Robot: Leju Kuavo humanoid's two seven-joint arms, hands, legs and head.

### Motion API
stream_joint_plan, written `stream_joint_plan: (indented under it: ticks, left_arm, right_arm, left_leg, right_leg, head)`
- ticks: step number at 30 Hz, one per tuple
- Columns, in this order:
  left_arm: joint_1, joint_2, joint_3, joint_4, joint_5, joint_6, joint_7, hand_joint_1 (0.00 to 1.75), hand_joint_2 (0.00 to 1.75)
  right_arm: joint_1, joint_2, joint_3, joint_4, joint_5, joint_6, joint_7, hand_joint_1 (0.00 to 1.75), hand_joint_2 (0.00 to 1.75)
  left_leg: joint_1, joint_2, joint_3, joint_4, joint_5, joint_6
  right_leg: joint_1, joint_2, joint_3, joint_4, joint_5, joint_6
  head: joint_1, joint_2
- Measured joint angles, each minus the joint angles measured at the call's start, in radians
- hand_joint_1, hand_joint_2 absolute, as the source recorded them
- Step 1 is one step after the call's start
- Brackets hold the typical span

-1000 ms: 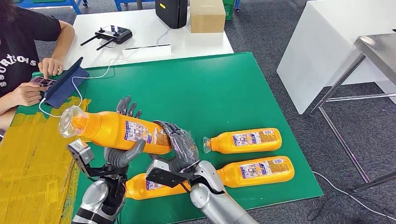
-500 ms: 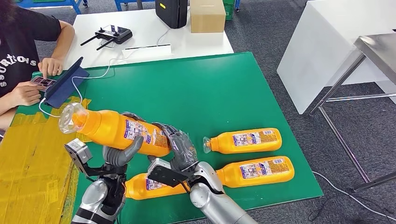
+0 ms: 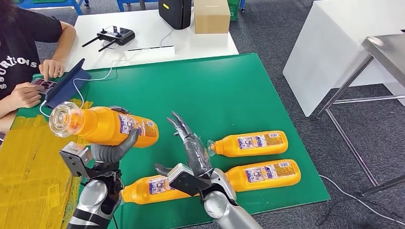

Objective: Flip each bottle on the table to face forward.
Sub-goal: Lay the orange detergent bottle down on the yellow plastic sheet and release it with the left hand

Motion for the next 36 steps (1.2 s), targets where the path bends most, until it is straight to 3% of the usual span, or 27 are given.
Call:
stream_joint_plan:
  ticks: [1,2,5,7,9,13,18,22,28,34,36]
  left_arm:
    - [0.000,0.000,0.000,0.000,-0.011,0.010,0.000,1.75,1.75]
    - [-0.001,0.001,0.001,0.000,-0.040,0.034,0.002,1.75,1.75]
    - [-0.012,0.010,0.011,0.001,-0.329,0.223,0.069,1.75,1.75]
    - [-0.025,0.022,0.042,0.006,-0.676,0.348,0.163,1.75,1.75]
    - [-0.037,0.035,0.099,0.013,-1.003,0.396,0.249,1.75,1.75]
    - [-0.074,0.093,0.212,0.074,-1.339,0.404,0.403,1.75,1.75]
    - [-0.147,0.271,0.182,0.264,-1.424,0.390,0.654,1.75,1.75]
    - [-0.189,0.355,0.157,0.431,-1.430,0.387,0.661,1.75,1.75]
    - [-0.220,0.394,0.165,0.599,-1.431,0.378,0.635,1.75,1.75]
    - [-0.235,0.403,0.171,0.674,-1.431,0.365,0.627,1.74,1.75]
    - [-0.241,0.402,0.176,0.700,-1.431,0.343,0.621,1.58,1.75]
  right_arm:
    - [0.002,-0.002,0.000,-0.006,-0.001,0.000,-0.002,0.00,0.44]
    - [0.005,-0.004,-0.001,-0.013,-0.004,0.000,-0.007,0.00,0.44]
    - [0.028,-0.015,-0.009,-0.075,-0.036,0.004,-0.037,0.00,1.75]
    - [0.052,-0.029,-0.021,-0.151,-0.063,0.014,-0.047,0.00,1.75]
    - [0.078,-0.049,-0.036,-0.237,-0.081,0.020,-0.050,0.00,1.75]
    - [0.133,-0.096,-0.067,-0.395,-0.096,0.008,-0.068,0.00,1.75]
    - [0.178,-0.141,-0.103,-0.515,-0.124,-0.017,-0.097,0.00,1.75]
    - [0.201,-0.168,-0.130,-0.567,-0.143,-0.021,-0.110,0.00,1.75]
    - [0.226,-0.189,-0.149,-0.592,-0.144,-0.020,-0.115,0.00,1.75]
    - [0.231,-0.197,-0.155,-0.597,-0.144,-0.020,-0.115,0.00,1.75]
    - [0.232,-0.198,-0.157,-0.597,-0.142,-0.020,-0.114,0.00,1.75]
  left_leg:
    - [0.000,0.000,0.000,0.000,0.000,0.000]
    - [0.000,0.000,0.000,0.000,0.000,0.000]
    - [0.000,0.000,0.000,0.000,0.000,0.000]
    - [0.000,0.000,0.000,0.000,0.000,0.000]
    - [0.000,0.000,0.000,0.000,0.000,0.000]
    - [0.000,0.001,0.000,0.000,0.000,0.000]
    - [0.001,0.001,0.001,0.000,0.000,0.000]
    - [0.001,0.001,0.001,0.000,0.001,-0.001]
    - [0.001,0.001,0.000,0.000,0.001,-0.001]
    - [0.001,0.000,0.000,0.000,0.000,-0.001]
    - [0.001,0.001,0.000,0.000,0.000,-0.001]
  right_leg:
    - [0.000,0.000,0.000,0.000,0.000,0.000]
    - [0.000,0.000,0.000,0.000,0.000,0.000]
    - [0.000,0.000,0.000,0.000,0.000,0.000]
    - [0.000,0.000,0.000,0.000,0.000,0.000]
    - [0.000,0.000,0.000,0.000,0.000,0.000]
    - [0.000,0.000,0.000,0.000,0.000,0.000]
    - [0.001,0.001,0.000,0.000,0.000,0.000]
    - [0.002,0.001,0.000,0.001,0.000,0.000]
    - [0.001,0.001,0.000,0.000,0.000,0.000]
    - [0.001,0.001,-0.001,0.000,0.000,0.000]
    - [0.001,0.001,-0.001,0.000,0.000,0.000]
  head:
    - [0.000,0.000]
    - [0.000,0.000]
    - [0.000,0.000]
    - [0.000,0.000]
    - [0.000,0.000]
    - [0.000,0.000]
    - [0.000,0.000]
    - [0.000,0.000]
    - [0.000,0.000]
    - [0.000,0.000]
    - [0.000,0.000]
